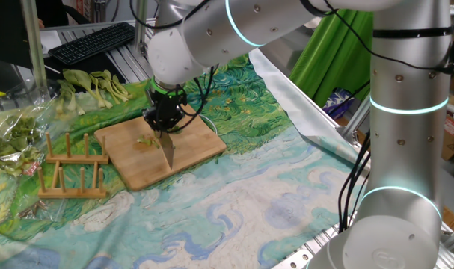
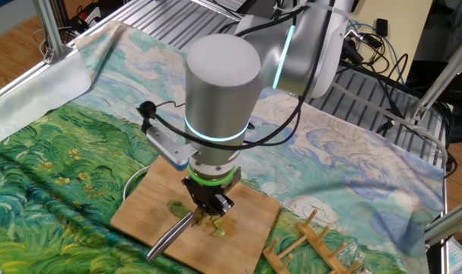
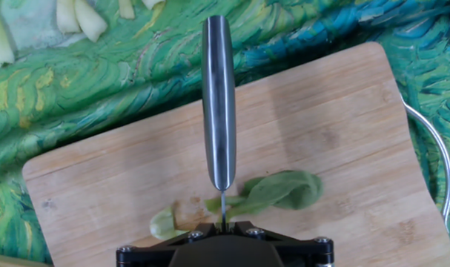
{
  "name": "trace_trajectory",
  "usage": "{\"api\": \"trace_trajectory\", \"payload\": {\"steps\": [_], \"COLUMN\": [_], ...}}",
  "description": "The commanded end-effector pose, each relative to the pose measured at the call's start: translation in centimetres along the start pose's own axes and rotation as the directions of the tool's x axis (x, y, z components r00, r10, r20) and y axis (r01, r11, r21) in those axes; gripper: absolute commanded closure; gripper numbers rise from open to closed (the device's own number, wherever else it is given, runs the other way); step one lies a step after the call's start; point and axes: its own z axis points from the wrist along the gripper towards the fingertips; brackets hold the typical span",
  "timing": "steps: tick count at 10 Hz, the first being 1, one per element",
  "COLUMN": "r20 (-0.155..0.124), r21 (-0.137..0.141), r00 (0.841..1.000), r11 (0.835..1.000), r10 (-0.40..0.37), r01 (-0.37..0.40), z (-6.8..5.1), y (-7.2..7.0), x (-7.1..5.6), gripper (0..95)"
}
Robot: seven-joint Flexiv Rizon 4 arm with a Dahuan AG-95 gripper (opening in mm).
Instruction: Chop the pakchoi
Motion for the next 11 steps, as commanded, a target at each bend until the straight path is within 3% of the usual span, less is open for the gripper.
{"api": "trace_trajectory", "payload": {"steps": [1,4,6,11], "r20": [-0.006,-0.014,-0.034,-0.077], "r21": [0.013,-0.002,0.019,0.020], "r00": [1.000,1.000,0.999,0.997], "r11": [1.000,1.000,1.000,1.000], "r10": [-0.004,0.009,0.000,0.011], "r01": [0.004,-0.009,0.000,-0.009], "z": [0.7,0.6,0.7,0.8], "y": [0.3,0.5,0.6,0.5], "x": [-0.5,-0.3,0.5,0.8], "gripper": [95.0,95.0,95.0,95.0]}}
